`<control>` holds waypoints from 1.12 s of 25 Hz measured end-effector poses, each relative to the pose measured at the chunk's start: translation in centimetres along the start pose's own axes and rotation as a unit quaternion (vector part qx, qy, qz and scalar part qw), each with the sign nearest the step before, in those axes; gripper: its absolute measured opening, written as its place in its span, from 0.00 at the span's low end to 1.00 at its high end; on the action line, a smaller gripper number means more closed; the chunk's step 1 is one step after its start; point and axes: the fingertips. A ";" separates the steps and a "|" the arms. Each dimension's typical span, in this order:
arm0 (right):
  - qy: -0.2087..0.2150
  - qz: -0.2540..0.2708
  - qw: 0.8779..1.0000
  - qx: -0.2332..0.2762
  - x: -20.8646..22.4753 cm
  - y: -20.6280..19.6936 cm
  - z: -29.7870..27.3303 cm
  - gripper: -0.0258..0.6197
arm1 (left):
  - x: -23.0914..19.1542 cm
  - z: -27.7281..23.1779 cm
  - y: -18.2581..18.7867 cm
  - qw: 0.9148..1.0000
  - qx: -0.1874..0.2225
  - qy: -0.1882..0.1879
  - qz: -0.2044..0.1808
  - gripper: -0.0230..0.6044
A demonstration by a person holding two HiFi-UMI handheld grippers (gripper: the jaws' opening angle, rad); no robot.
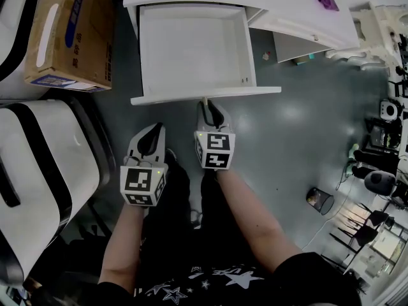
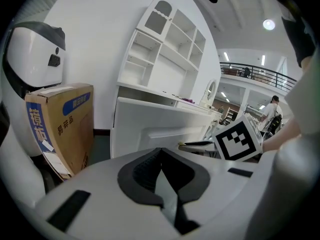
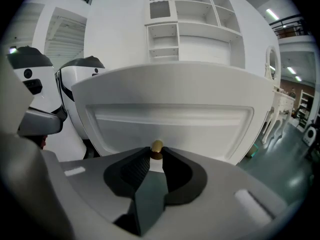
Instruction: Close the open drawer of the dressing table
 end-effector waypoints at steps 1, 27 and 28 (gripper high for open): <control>-0.002 0.002 1.000 -0.007 0.1 0.0 -0.1 0.16 | 0.0 -0.1 0.0 1.000 -0.001 -0.001 0.001 0.05; 0.040 -0.046 0.998 -0.021 1.0 5.1 -7.2 0.16 | -4.7 -5.1 6.1 1.000 0.005 0.029 -0.001 0.05; 0.044 -0.043 0.998 -0.022 1.0 5.4 -7.6 0.16 | -5.0 -5.4 6.4 0.999 0.007 0.032 0.005 0.05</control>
Point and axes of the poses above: the fingertips, and each gripper's own axes: z backward along the fingers, x to its right, y out of its top, and after that the axes turned 4 degrees about -y, right-handed
